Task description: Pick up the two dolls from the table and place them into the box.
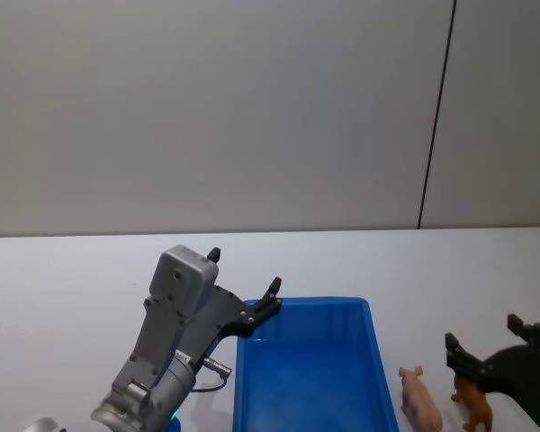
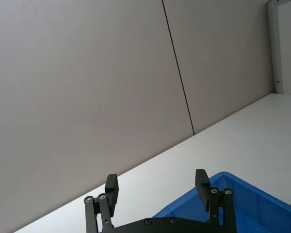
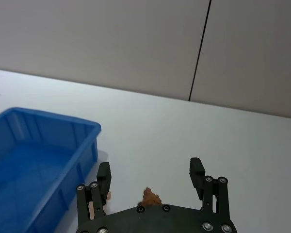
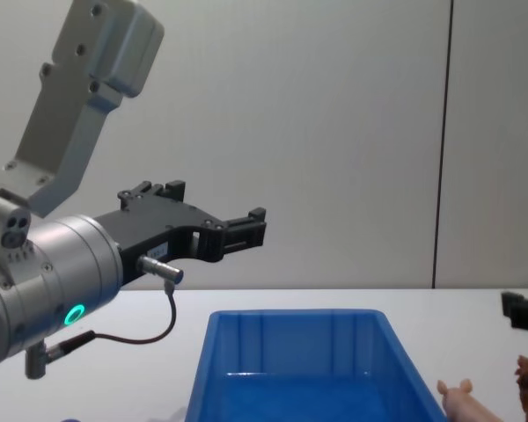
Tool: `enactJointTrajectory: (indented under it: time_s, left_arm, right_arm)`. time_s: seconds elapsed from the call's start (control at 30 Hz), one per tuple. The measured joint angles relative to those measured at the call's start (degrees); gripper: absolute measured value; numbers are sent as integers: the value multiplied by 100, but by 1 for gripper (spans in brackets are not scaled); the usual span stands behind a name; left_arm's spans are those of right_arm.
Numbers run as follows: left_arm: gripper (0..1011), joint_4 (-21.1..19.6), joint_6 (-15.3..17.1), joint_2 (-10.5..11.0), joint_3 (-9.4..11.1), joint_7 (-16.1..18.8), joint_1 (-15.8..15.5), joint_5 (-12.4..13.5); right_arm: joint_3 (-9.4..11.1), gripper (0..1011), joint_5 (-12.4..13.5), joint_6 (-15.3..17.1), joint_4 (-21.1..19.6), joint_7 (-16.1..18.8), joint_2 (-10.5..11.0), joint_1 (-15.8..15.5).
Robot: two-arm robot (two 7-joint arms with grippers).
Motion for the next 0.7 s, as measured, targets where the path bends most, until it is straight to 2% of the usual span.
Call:
enactJointTrajectory:
  time_s: [0.37, 0.7]
  left_arm:
    - [1001, 0, 0, 0, 0, 0, 0, 0]
    - [1002, 0, 0, 0, 0, 0, 0, 0]
  right_arm:
    - [71, 1001, -93, 582, -61, -78, 136, -136]
    - [109, 1001, -123, 776, -7, -34, 214, -252]
